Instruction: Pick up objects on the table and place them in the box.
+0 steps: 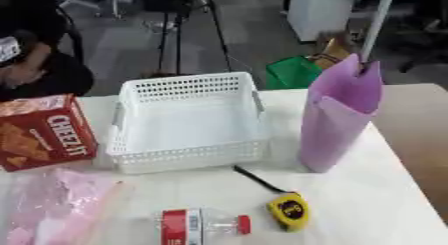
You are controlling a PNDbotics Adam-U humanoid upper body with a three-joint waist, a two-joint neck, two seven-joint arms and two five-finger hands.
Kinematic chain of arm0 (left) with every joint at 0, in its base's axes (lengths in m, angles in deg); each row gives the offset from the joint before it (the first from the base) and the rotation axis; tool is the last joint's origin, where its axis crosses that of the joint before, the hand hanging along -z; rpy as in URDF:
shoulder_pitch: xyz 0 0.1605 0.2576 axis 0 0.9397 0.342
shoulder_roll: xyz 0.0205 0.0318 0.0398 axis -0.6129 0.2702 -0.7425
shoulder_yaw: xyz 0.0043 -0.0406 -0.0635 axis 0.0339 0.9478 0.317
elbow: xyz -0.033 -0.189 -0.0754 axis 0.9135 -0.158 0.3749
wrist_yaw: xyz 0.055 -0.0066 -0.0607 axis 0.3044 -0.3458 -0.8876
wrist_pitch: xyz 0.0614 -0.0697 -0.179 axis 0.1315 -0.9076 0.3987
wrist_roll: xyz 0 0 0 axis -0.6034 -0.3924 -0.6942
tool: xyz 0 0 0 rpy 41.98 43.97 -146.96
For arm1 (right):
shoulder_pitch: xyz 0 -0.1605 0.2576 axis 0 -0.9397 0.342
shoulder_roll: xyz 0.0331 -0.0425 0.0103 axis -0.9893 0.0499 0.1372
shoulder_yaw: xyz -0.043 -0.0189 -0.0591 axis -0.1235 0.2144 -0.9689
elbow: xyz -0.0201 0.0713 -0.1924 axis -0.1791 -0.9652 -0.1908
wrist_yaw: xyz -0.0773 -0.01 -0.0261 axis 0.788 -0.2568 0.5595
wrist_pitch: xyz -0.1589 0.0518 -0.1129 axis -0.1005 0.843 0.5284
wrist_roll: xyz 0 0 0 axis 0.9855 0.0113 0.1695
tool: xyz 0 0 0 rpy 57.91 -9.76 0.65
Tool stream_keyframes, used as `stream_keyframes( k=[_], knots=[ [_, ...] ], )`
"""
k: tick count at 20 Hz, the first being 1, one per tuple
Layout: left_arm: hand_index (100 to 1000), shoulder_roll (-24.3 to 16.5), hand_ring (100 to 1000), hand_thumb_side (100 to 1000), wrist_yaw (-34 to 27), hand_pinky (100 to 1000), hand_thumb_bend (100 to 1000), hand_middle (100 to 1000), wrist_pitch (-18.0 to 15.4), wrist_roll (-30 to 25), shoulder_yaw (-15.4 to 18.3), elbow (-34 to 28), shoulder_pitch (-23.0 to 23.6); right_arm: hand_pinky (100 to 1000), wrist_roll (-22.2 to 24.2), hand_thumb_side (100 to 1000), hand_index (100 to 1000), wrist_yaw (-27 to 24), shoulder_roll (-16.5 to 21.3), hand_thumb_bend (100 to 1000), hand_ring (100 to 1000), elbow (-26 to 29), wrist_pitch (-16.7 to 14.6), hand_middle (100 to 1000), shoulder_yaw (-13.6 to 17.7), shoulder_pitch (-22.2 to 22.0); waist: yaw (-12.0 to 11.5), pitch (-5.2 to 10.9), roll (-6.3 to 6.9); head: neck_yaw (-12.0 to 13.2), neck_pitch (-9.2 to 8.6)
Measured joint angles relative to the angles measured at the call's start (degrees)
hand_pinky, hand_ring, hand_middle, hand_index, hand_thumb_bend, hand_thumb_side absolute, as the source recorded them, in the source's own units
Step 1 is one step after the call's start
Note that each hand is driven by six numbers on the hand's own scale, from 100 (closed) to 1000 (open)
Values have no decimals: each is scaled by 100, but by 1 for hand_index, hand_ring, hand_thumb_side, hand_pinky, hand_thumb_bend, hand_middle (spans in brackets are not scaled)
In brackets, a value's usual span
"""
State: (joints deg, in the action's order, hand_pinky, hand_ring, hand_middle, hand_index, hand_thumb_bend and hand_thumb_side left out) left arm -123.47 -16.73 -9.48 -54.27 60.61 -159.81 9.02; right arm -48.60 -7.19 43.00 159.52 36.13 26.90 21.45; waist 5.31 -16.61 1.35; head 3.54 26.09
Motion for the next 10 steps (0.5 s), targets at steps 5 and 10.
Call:
stream_keyframes(
  k=[5, 10],
  knots=[
    [1000, -55, 1000, 905, -1, 997, 668, 1000, 90, 90, -322, 631, 39, 769, 49, 815, 815, -14, -1, 100, 791, 0, 0, 776, -2, 0, 21, 0, -2, 0, -49],
    [1000, -117, 1000, 845, 210, 1000, 645, 1000, 137, 137, -510, 902, 105, 769, 92, 807, 808, -47, -3, 100, 791, 0, 0, 774, -3, 2, 30, -1, -4, -4, -88]
  ],
)
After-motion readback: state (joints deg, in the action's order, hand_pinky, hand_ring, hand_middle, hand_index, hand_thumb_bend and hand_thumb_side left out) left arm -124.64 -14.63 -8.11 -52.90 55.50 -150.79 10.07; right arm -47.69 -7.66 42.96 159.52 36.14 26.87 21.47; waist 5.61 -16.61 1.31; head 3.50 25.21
